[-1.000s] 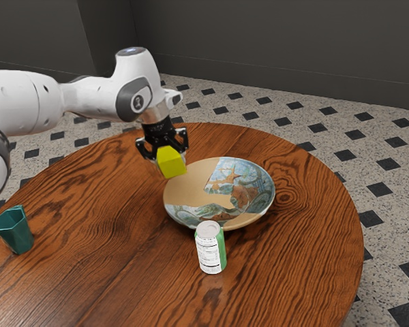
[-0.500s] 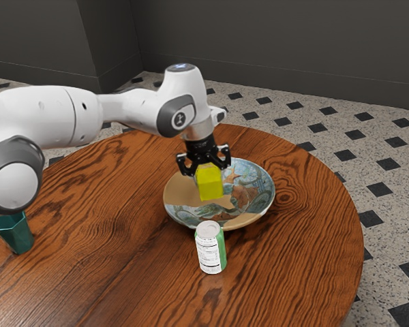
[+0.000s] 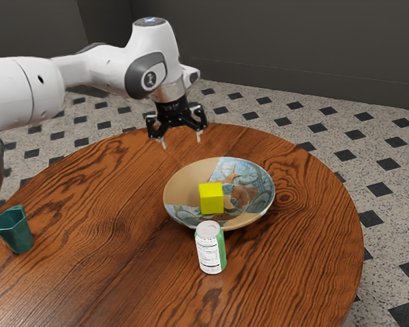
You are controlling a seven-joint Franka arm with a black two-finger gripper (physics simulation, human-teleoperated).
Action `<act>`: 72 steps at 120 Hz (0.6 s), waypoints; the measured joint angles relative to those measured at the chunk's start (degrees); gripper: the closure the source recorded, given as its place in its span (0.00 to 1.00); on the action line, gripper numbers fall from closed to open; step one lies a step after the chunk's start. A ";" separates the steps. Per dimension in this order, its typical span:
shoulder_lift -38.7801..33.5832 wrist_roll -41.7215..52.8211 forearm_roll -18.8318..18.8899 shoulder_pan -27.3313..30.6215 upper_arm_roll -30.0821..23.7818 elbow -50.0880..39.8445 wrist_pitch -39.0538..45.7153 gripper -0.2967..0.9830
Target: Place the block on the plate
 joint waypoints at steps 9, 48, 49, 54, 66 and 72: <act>-2.79 3.35 1.13 -0.10 0.89 -1.59 -1.66 0.24; -15.04 14.79 6.21 -0.11 3.92 -8.94 -7.98 0.23; -15.36 14.97 6.24 -0.12 3.92 -9.21 -8.08 0.23; -16.61 15.78 6.39 -0.14 3.90 -10.29 -8.51 0.23; -19.56 17.29 6.58 -0.20 3.89 -13.11 -9.23 0.23; -20.93 17.84 6.64 -0.21 3.89 -14.63 -9.48 0.23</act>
